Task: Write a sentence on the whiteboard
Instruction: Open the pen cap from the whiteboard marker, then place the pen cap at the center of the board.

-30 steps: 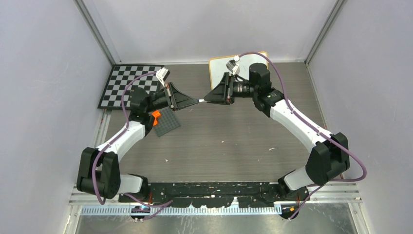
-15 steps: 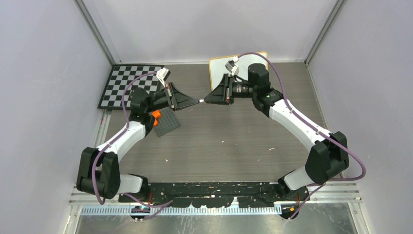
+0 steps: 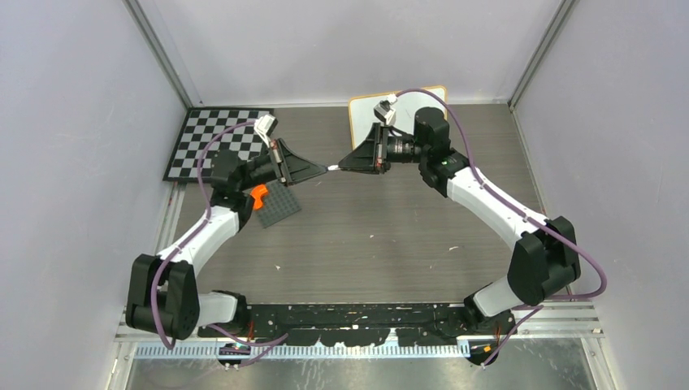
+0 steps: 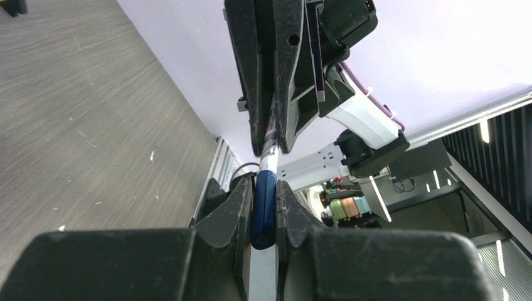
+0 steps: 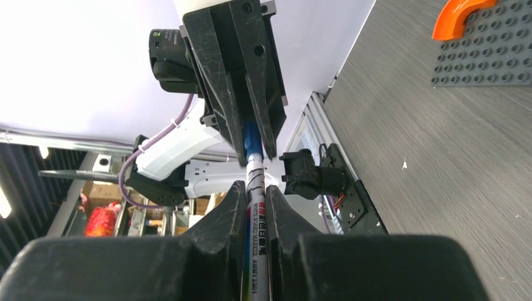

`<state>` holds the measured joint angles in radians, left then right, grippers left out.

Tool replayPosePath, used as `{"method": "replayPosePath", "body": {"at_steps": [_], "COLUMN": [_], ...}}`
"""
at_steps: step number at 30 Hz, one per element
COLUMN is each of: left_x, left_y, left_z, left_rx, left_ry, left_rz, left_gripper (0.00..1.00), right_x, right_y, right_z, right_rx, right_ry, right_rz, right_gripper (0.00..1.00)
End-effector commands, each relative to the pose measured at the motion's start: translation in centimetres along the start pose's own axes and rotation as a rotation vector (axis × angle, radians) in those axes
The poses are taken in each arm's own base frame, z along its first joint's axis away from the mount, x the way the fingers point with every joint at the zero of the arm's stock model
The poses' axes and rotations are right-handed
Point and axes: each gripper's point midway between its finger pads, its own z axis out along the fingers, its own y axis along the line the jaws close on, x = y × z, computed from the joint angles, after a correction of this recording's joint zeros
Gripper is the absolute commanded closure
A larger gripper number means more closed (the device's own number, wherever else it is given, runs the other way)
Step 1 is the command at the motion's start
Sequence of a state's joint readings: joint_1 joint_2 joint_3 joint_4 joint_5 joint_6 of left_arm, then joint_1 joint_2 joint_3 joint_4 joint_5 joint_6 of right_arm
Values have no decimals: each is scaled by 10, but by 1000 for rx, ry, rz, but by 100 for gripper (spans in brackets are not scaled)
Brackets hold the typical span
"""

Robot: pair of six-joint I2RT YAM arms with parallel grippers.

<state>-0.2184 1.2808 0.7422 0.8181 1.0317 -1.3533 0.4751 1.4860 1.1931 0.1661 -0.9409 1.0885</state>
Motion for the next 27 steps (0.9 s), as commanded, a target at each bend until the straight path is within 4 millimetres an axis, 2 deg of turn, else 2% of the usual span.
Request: {"method": "replayPosePath", "body": {"at_steps": [1, 6, 8, 11, 15, 17, 22, 27], "left_x": [-14, -24, -32, -30, -19, -20, -23, -22], "left_y": [21, 33, 48, 68, 78, 83, 87, 91], "left_z": [-25, -51, -71, -94, -119, -127, -146, -168], "left_rx": [-77, -114, -171, -306, -525, -604, -763, -901], "left_ry": [-61, -71, -95, -70, 4, 12, 29, 95], "left_rz": [10, 18, 8, 64, 205, 239, 292, 324], "left_gripper": [100, 100, 100, 100, 100, 100, 100, 100], "right_x": [-26, -34, -33, -33, -37, -39, -37, -31], "right_y": [26, -5, -18, -40, -66, -74, -79, -80], "right_z": [-29, -54, -62, -70, -89, -97, -112, -110], "right_rx": [-43, 100, 176, 305, 499, 573, 660, 682], "right_ry": [-100, -164, -181, -207, -257, -286, -330, -333], "right_rz": [-91, -98, -101, -115, -144, -144, -141, -137], "right_gripper": [100, 100, 100, 100, 100, 100, 100, 100]}}
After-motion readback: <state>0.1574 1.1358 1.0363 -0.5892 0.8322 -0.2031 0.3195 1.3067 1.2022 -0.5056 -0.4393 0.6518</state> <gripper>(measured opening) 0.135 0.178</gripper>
